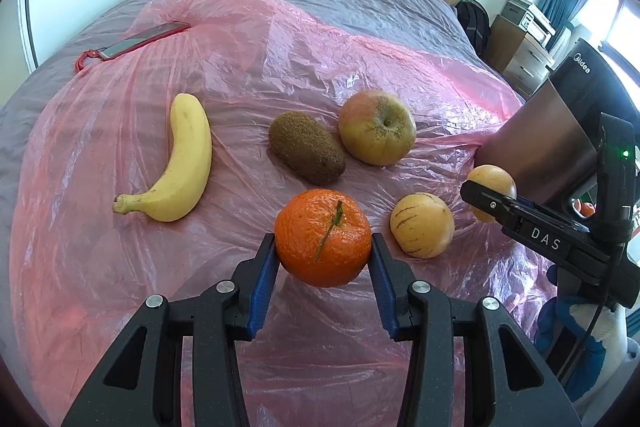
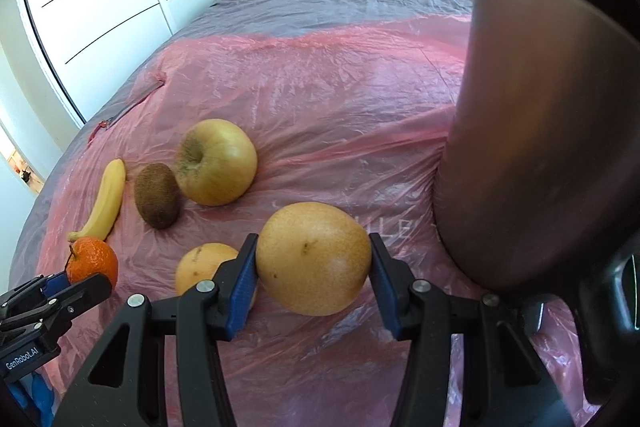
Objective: Organize fruits
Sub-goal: 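Grasp a tangerine with the left tool while the right tool grasps a yellow pear, then carry the tangerine and pear in both tools over the green tray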
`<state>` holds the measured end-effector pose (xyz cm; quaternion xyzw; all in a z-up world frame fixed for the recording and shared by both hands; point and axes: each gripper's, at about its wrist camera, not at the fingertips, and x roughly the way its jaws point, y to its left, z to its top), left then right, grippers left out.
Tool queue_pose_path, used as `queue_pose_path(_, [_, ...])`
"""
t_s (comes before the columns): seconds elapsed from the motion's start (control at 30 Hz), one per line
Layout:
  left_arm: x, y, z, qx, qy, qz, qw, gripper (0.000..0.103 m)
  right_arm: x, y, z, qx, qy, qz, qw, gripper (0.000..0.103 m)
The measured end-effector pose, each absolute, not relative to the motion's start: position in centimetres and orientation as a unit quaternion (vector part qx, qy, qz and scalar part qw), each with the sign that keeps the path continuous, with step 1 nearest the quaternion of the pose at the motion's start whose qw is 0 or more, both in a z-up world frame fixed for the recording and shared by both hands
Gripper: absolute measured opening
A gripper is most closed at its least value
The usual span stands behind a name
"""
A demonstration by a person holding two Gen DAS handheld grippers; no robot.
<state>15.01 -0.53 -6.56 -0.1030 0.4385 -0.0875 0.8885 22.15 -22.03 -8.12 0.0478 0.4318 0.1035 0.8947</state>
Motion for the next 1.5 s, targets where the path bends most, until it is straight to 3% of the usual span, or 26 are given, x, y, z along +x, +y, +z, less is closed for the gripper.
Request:
queue_pose_path(0.83, [7.7,-1.9,-3.0,-0.080,0.437,-0.103,0.890,0.039,12.8,-21.9,-4.6,0.049,0.436,0.155,0.885,0.101])
queue_pose_path(1.5, [3.2,-9.6,-1.0,-0.020,0.436,-0.170,0.884,0.039,4.7,-29.8,-4.8,0.072,0.448,0.109,0.885,0.101])
